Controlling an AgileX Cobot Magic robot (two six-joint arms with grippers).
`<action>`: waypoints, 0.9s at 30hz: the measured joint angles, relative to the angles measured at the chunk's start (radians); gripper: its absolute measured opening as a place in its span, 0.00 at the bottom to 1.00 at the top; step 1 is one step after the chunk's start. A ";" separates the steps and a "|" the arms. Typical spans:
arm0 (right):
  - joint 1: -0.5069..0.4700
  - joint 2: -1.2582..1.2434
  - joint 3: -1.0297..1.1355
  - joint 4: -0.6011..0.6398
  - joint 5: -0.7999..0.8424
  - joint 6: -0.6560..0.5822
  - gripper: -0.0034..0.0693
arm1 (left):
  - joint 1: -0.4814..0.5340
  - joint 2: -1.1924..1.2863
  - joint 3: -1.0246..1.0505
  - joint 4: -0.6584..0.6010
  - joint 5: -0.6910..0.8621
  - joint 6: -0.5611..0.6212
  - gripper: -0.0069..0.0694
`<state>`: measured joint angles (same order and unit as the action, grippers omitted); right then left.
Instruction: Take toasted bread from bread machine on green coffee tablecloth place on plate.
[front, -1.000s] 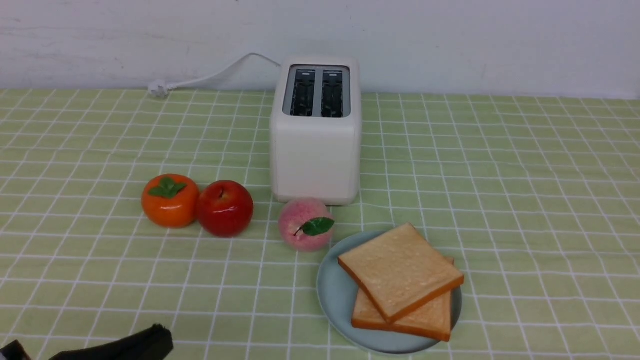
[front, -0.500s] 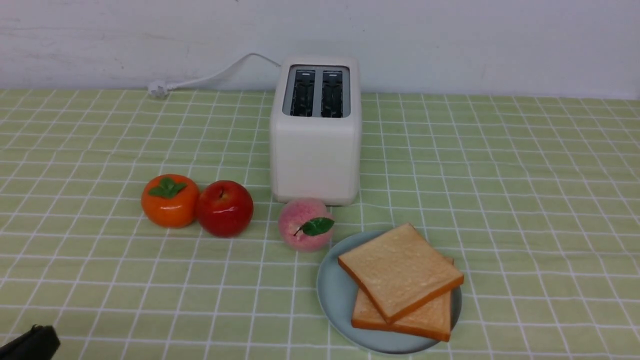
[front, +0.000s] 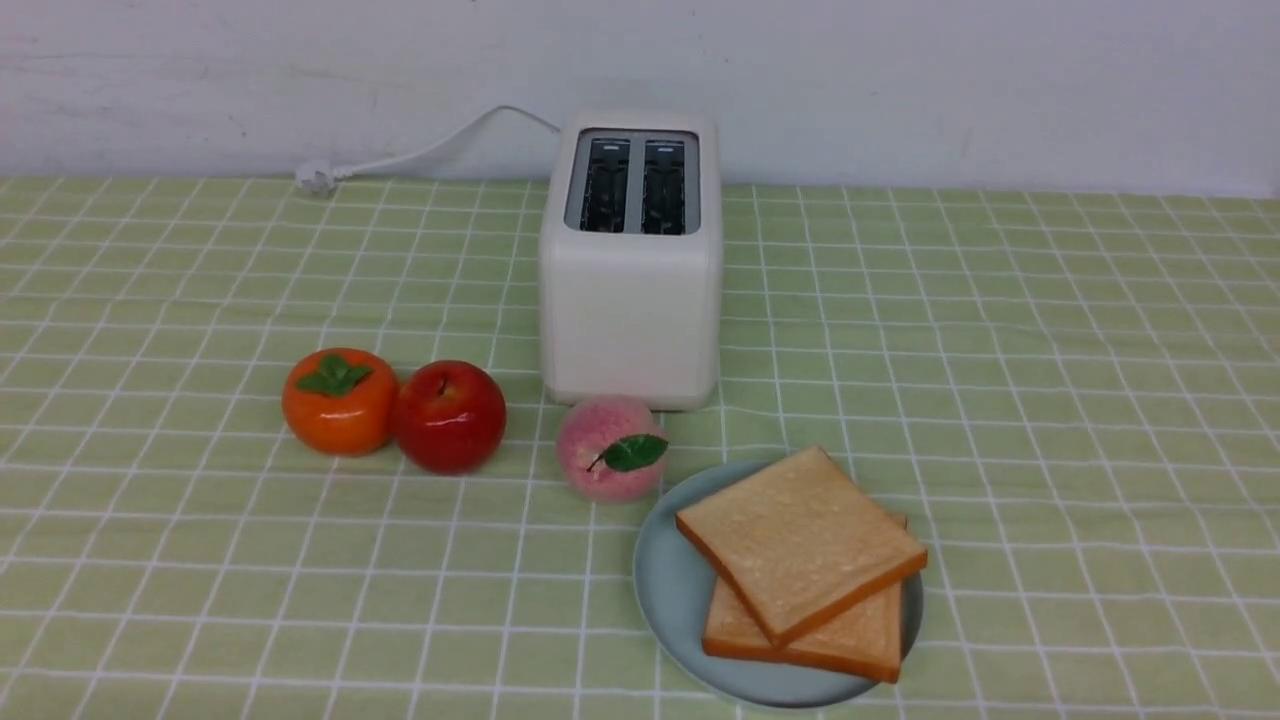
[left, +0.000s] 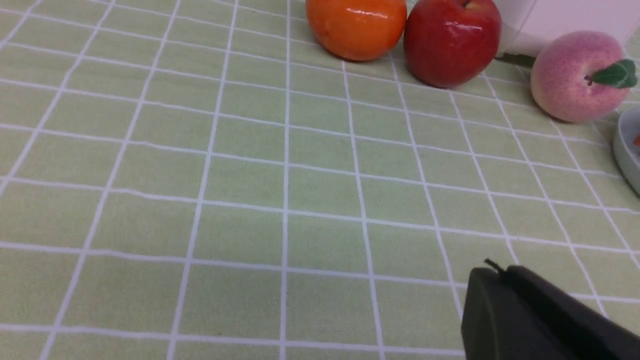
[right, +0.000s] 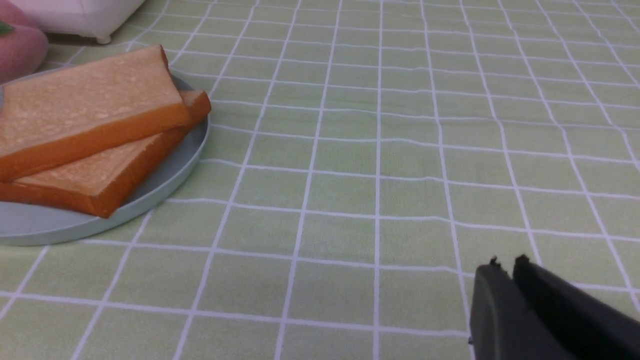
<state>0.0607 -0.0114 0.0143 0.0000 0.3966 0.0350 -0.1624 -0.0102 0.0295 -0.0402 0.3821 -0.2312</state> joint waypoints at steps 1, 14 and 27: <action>0.000 0.000 0.000 0.000 0.000 0.000 0.12 | 0.000 0.000 0.000 0.000 0.001 0.000 0.07; 0.000 0.000 0.000 0.000 0.000 0.000 0.13 | 0.000 0.000 0.000 -0.003 0.001 0.000 0.07; 0.000 0.000 0.000 0.000 0.000 0.000 0.16 | 0.000 0.000 0.000 -0.003 0.001 0.000 0.08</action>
<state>0.0607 -0.0114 0.0143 0.0000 0.3966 0.0350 -0.1624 -0.0102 0.0295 -0.0432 0.3830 -0.2312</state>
